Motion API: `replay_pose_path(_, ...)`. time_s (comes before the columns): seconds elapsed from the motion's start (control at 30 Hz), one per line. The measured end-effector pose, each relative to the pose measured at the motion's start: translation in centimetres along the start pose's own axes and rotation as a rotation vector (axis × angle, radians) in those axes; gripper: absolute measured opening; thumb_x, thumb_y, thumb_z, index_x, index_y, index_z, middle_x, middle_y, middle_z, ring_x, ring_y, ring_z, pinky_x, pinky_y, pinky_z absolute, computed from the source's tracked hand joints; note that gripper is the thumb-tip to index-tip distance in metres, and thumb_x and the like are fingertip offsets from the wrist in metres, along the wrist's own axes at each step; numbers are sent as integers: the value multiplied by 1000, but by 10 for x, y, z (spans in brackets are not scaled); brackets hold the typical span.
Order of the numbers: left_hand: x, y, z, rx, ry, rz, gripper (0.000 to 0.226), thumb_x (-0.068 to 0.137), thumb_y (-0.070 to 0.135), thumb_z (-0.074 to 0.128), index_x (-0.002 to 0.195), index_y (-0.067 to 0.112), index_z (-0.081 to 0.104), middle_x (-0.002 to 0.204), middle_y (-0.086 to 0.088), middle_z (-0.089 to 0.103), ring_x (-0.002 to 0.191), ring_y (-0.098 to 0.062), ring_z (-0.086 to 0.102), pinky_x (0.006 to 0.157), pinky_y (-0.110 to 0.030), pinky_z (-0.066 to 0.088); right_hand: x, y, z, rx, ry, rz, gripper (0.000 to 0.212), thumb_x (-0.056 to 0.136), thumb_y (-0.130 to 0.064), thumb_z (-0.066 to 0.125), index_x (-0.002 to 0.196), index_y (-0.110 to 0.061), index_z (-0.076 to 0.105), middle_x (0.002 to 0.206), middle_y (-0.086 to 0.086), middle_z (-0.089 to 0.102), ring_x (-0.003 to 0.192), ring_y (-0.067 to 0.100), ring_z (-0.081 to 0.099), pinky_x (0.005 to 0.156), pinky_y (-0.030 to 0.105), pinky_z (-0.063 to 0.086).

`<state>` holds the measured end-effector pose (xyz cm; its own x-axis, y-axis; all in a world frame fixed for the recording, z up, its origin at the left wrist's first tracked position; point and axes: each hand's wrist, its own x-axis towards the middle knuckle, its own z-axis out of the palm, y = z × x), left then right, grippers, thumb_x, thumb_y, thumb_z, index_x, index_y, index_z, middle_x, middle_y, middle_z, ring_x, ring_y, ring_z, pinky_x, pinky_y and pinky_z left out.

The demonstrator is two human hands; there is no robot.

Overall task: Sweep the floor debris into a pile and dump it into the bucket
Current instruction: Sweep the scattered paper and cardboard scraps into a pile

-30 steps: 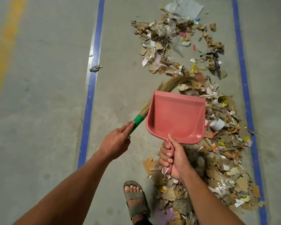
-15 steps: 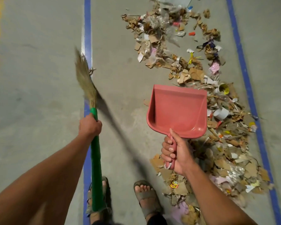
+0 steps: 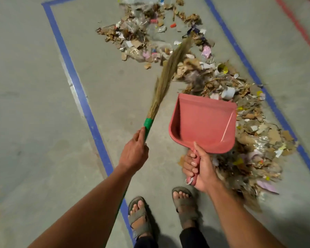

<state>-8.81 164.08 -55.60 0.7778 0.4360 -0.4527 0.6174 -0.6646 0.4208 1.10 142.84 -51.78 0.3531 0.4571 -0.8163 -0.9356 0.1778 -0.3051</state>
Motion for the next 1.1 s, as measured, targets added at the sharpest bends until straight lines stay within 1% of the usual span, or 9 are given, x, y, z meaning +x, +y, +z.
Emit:
replay_pose_path(0.07, -2, 3, -7, 27, -24, -3, 69, 101, 19, 46, 164, 21, 17, 148, -16, 49, 109, -37, 62, 88, -45, 55, -17, 1, -2, 15, 15, -40, 46, 102, -50, 55, 68, -22, 42, 48, -6, 28, 32, 6, 24, 31, 21, 23)
replay_pose_path(0.17, -15, 6, -8, 80, -36, 70, 67, 102, 21, 47, 163, 21, 19, 138, -15, 53, 99, -37, 62, 82, -44, 54, -42, 2, -18, 66, 24, -94, 47, 101, -52, 55, 68, -23, 41, 47, -6, 27, 32, 6, 23, 32, 21, 22)
replay_pose_path(0.3, -37, 21, 6, 99, -47, 144, 67, 104, 26, 47, 162, 26, 14, 137, -10, 49, 91, -34, 62, 81, -47, 56, -76, 5, -51, 121, 57, -155, 47, 100, -53, 57, 67, -23, 41, 47, -7, 28, 33, 6, 24, 34, 22, 20)
replay_pose_path(0.5, -97, 62, 68, 102, -80, 241, 66, 108, 31, 42, 163, 26, 7, 141, -9, 42, 78, -23, 60, 71, -45, 61, -136, 31, -125, 214, 105, -234, 46, 100, -51, 58, 67, -23, 41, 47, -6, 29, 33, 7, 25, 33, 22, 21)
replay_pose_path(0.6, -143, 91, 108, 73, -121, 286, 65, 108, 32, 42, 163, 28, 8, 143, -9, 41, 86, -27, 61, 80, -48, 59, -175, 51, -171, 251, 111, -261, 46, 101, -50, 57, 68, -23, 40, 47, -6, 29, 32, 7, 25, 34, 22, 20)
replay_pose_path(0.77, -239, 148, 178, 86, -206, 412, 66, 109, 31, 40, 165, 28, 4, 152, -7, 34, 94, -22, 59, 87, -38, 57, -254, 84, -261, 300, 130, -304, 46, 100, -50, 56, 68, -22, 39, 47, -6, 27, 32, 7, 23, 34, 22, 17)
replay_pose_path(0.93, -320, 198, 279, 151, -319, 598, 64, 109, 31, 37, 165, 29, 5, 161, -7, 27, 101, -35, 65, 92, -48, 56, -319, 118, -356, 368, 180, -353, 46, 100, -50, 57, 67, -22, 39, 47, -5, 27, 31, 8, 23, 34, 22, 17)
replay_pose_path(1.03, -351, 227, 341, 201, -399, 691, 66, 107, 25, 40, 166, 25, 11, 168, -9, 23, 119, -43, 60, 102, -50, 51, -339, 137, -404, 403, 189, -390, 47, 101, -50, 56, 68, -22, 39, 47, -6, 27, 32, 8, 23, 36, 23, 16)
replay_pose_path(1.1, -365, 243, 378, 265, -474, 698, 67, 106, 23, 41, 166, 26, 12, 171, -7, 20, 131, -42, 54, 110, -48, 46, -348, 153, -433, 441, 194, -414, 47, 102, -50, 56, 68, -22, 40, 47, -6, 28, 33, 8, 24, 37, 24, 16)
